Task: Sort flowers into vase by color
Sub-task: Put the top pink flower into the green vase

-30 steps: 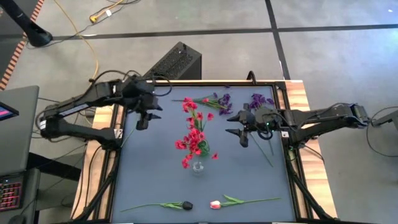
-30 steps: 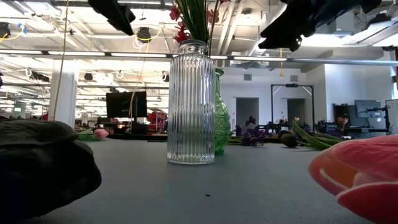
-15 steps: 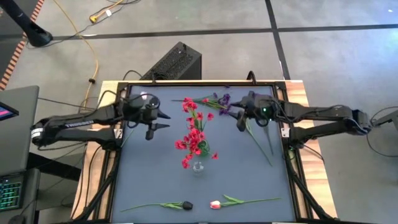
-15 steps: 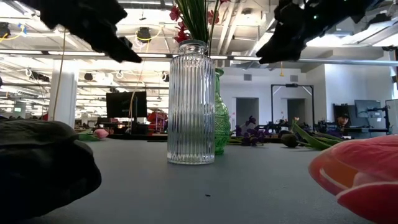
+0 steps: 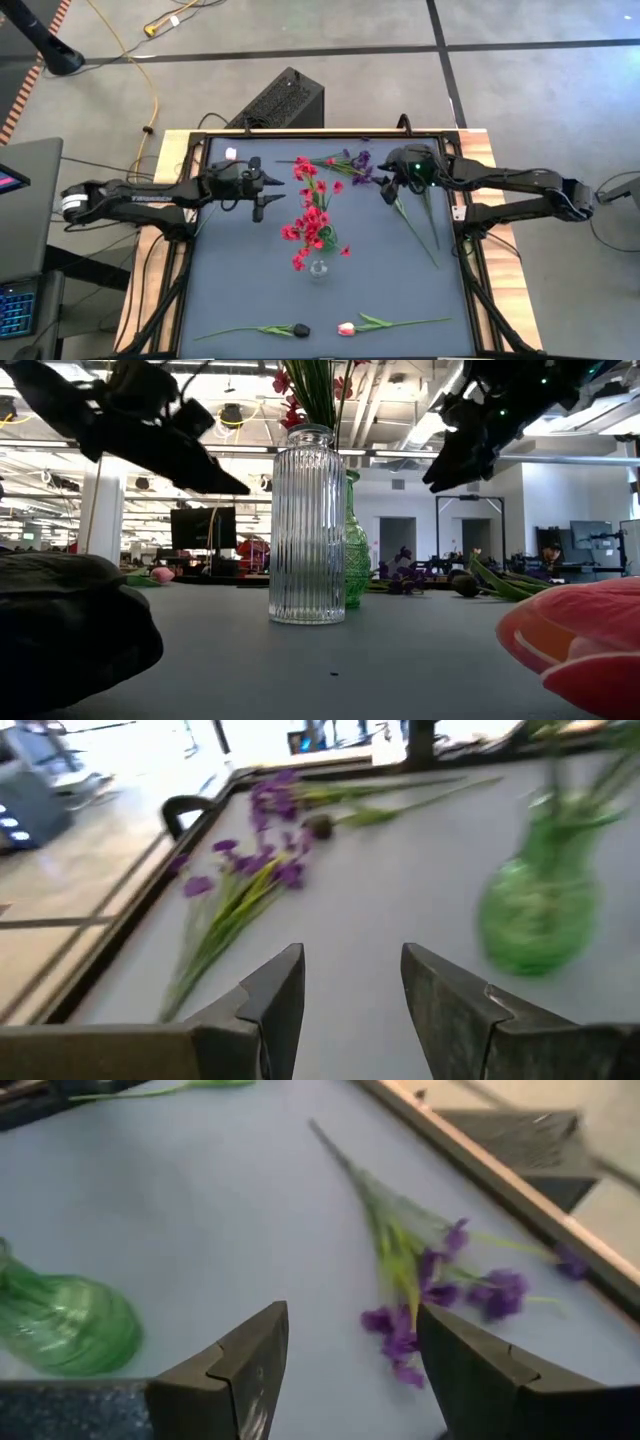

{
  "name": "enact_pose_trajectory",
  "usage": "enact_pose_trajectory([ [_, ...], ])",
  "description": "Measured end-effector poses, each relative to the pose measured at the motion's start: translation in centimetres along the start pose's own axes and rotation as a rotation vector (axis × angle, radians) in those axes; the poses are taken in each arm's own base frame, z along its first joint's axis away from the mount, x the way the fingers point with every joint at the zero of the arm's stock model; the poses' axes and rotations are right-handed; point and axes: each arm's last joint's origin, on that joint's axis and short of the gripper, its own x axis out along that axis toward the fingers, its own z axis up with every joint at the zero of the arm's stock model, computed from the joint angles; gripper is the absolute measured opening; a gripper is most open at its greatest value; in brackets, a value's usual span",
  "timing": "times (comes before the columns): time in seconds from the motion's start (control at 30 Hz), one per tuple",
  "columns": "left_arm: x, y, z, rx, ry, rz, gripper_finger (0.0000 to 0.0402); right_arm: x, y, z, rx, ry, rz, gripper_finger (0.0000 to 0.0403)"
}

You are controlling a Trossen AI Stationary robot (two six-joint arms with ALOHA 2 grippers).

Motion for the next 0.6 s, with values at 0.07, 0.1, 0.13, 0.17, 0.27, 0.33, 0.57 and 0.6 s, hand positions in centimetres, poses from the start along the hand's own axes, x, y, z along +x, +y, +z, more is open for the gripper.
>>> enact_pose_trajectory([
  [0.07,0.7,0.8,-0.2,-0.003,0.049,0.036,0.0157,0.6,0.0,-0.2,0.003,0.032,0.026,0.0249],
  [0.1,0.9,1.5,-0.2,-0.036,0.087,0.071,0.0157,1.0,0.0,-0.3,0.002,0.048,0.032,0.0249],
  [0.13,1.0,2.3,-0.2,-0.091,0.130,0.111,0.0157,1.2,0.1,-0.5,0.002,0.061,0.033,0.0249],
  [0.17,0.9,3.1,-0.3,-0.156,0.190,0.156,0.0157,1.5,0.2,-0.6,-0.002,0.074,0.036,0.0249],
  [0.27,0.2,4.8,0.0,-0.269,0.387,0.245,0.0157,2.1,0.6,-0.9,-0.016,0.104,0.046,0.0249],
  [0.33,-0.7,5.5,0.6,-0.344,0.540,0.297,0.0157,2.5,1.0,-1.1,-0.026,0.114,0.056,0.0249],
  [0.57,-3.8,5.2,1.4,-0.524,0.946,0.435,0.0157,3.0,1.7,-1.2,-0.069,0.105,0.080,0.0249],
  [0.6,-4.2,4.9,1.0,-0.543,0.995,0.442,0.0157,3.0,1.8,-1.2,-0.080,0.105,0.083,0.0249],
])
